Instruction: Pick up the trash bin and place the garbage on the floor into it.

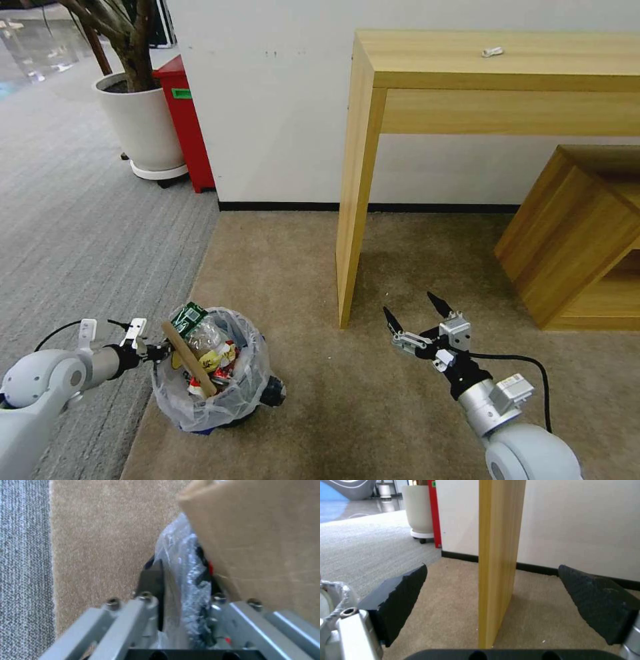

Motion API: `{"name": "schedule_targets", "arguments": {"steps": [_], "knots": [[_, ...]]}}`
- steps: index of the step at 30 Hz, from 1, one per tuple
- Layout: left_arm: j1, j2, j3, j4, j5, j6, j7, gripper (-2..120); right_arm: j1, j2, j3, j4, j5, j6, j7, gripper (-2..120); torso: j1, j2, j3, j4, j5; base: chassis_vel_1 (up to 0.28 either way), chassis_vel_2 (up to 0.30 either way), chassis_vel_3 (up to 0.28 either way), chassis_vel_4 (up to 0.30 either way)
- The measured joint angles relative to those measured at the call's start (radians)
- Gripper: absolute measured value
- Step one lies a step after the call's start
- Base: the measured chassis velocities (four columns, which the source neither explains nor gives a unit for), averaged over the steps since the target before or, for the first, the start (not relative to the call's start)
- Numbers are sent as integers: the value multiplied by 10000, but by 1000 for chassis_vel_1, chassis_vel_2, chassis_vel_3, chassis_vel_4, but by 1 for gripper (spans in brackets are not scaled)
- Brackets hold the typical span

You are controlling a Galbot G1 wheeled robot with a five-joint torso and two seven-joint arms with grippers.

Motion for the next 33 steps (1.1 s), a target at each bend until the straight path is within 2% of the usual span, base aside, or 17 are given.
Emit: {"name": "schedule_targets", "arguments": {"steps": [1,3,5,7,10,11,13,17,18,21,25,33], "knots": [[0,0,0,0,0,0,0,23,0,0,0,0,0,0,0,100,0,0,0,0,0,0,0,0,0],[55,37,-15,-85,-50,0,-7,32,11,21,-34,-29,2,-1,0,100,0,0,0,0,2,0,0,0,0],[59,38,-16,-92,-54,0,-9,32,13,23,-37,-31,2,-2,0,100,0,1,0,0,2,0,0,0,0],[110,42,-50,-170,-95,0,-23,47,27,48,-92,-59,2,-2,0,100,0,0,0,1,1,0,0,0,0],[134,51,-83,-211,-130,0,-34,54,28,58,-104,-69,2,-2,0,100,0,0,0,0,1,0,0,0,0],[174,79,-140,-278,-212,1,-55,62,29,70,-108,-74,4,-2,0,100,0,0,0,1,1,0,0,0,0],[225,128,-215,-367,-355,0,-96,66,30,80,-109,-78,12,-2,0,100,0,0,0,1,2,0,0,0,0],[516,330,-436,-744,-654,1,-233,85,84,90,-118,-110,68,-2,1,100,0,0,-1,1,3,0,0,0,0],[516,330,-436,-744,-654,1,-233,85,84,90,-118,-110,68,-2,1,100,0,0,-1,1,3,0,0,0,0],[761,408,-635,-989,-831,0,-289,97,156,110,-139,-131,126,-2,0,100,0,0,0,1,3,0,0,0,0],[867,441,-787,-1067,-937,0,-329,99,162,111,-144,-131,152,-2,0,100,0,1,-1,2,2,0,0,0,0],[1505,483,-1754,-1460,-1470,-3,-375,100,152,108,-121,-109,243,-2,1,100,0,0,-1,1,0,0,0,0,0]]}}
